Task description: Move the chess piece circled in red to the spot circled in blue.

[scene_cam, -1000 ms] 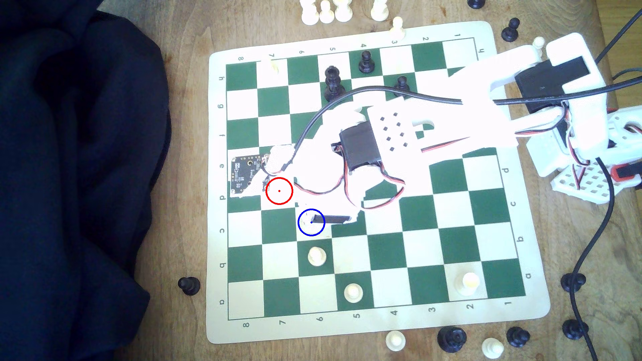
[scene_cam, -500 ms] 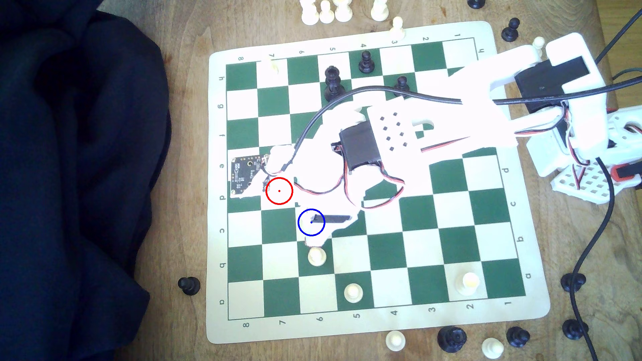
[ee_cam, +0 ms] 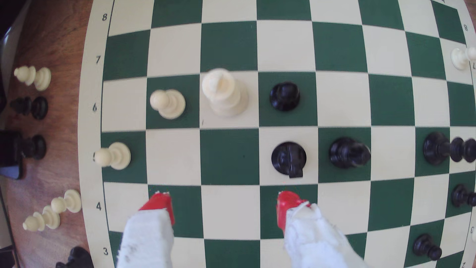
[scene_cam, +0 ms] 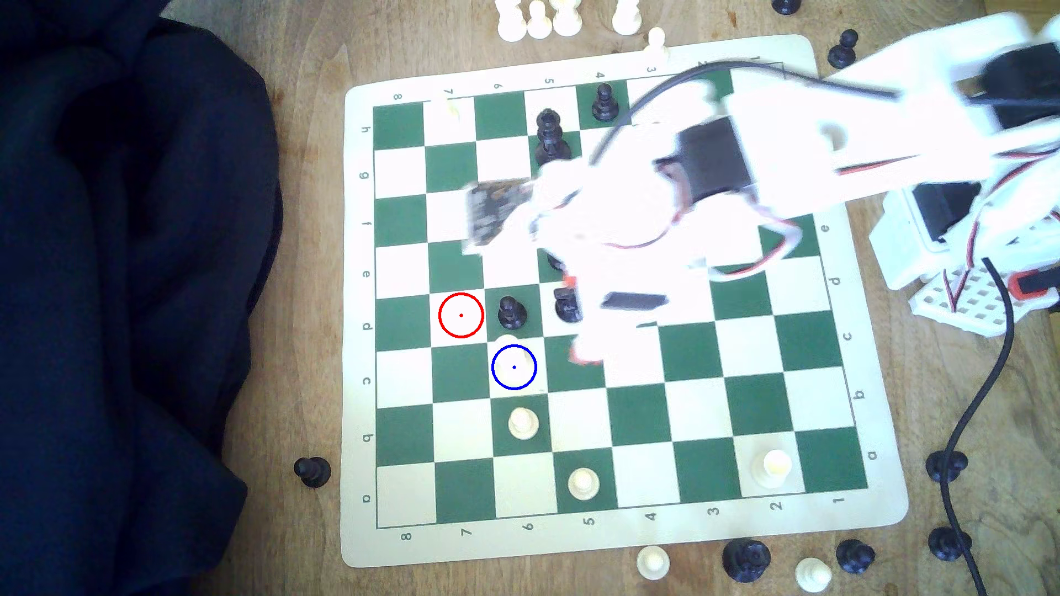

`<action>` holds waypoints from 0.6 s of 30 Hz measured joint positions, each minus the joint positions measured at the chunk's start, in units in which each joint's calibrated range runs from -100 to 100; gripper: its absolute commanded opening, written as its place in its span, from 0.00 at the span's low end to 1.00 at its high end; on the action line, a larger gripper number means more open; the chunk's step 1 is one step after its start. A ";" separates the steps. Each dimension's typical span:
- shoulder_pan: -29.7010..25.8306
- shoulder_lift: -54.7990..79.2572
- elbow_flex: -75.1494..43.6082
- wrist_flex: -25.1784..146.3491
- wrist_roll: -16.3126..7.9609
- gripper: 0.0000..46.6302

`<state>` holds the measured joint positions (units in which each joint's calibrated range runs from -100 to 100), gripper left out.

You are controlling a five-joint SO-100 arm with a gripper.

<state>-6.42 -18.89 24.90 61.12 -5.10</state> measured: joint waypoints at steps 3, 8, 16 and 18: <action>-0.52 -9.38 10.03 -0.72 0.00 0.49; -1.18 -25.56 25.58 -0.80 -0.05 0.49; -1.84 -47.09 42.93 -2.95 -0.10 0.45; -1.84 -52.03 52.24 -9.16 -0.10 0.45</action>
<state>-8.26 -70.93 77.14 51.95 -5.20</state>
